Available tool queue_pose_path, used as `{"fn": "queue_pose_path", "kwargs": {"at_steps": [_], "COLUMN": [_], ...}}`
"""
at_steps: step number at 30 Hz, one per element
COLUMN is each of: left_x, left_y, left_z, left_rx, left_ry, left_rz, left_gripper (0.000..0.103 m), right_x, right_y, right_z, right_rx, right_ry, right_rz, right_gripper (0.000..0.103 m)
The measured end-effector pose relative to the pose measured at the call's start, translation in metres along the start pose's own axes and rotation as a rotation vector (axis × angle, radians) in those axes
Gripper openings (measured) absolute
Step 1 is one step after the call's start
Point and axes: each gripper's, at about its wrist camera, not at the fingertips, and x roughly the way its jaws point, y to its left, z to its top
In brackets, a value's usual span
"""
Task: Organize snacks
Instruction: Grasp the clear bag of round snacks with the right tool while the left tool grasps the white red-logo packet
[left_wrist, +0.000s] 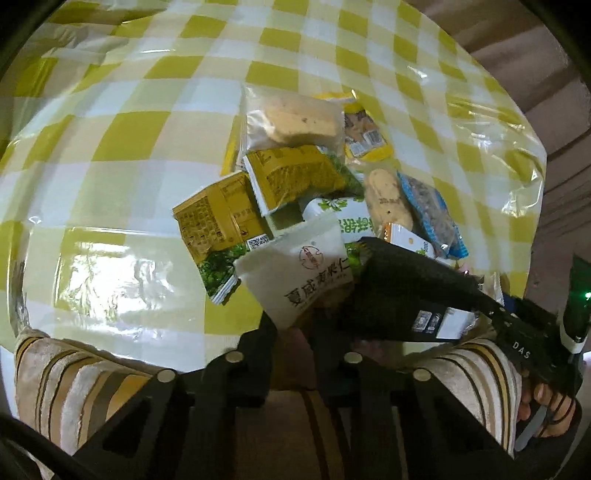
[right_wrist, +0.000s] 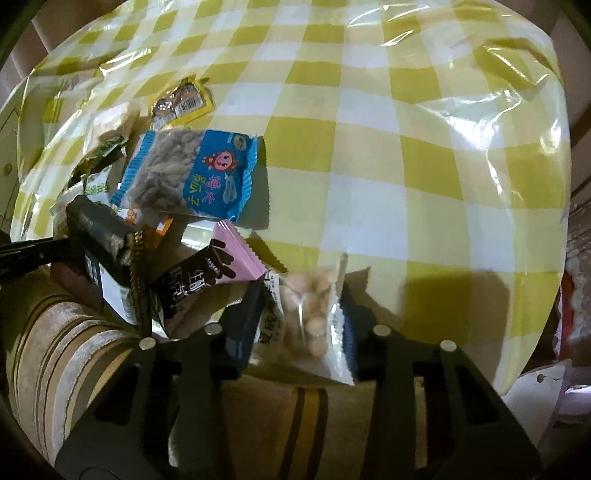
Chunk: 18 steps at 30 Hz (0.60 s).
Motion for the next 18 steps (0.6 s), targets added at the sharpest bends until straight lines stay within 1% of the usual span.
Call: {"fn": "queue_pose_path", "kwargs": {"at_steps": [2, 5, 12, 18], "left_x": [-0.004, -0.016, -0.037, -0.053], "left_y": [0.001, 0.004, 0.012, 0.013], "left_z": [-0.001, -0.004, -0.012, -0.008], "left_rx": [-0.008, -0.02, -0.057, -0.071], "left_ry": [-0.022, -0.077, -0.176, -0.253], "left_rz": [-0.01, -0.015, -0.011, 0.0], "left_gripper": [0.014, 0.01, 0.009, 0.009], "right_x": [-0.003, -0.01, -0.032, -0.047], "right_y": [-0.001, -0.005, -0.012, -0.023], "right_z": [-0.003, -0.007, -0.016, -0.017], "right_rx": [0.013, 0.03, 0.072, 0.126], "right_ry": [-0.012, -0.028, -0.091, -0.169], "right_rz": [0.003, 0.009, 0.007, 0.012], "right_gripper": [0.039, 0.036, 0.028, 0.026]}}
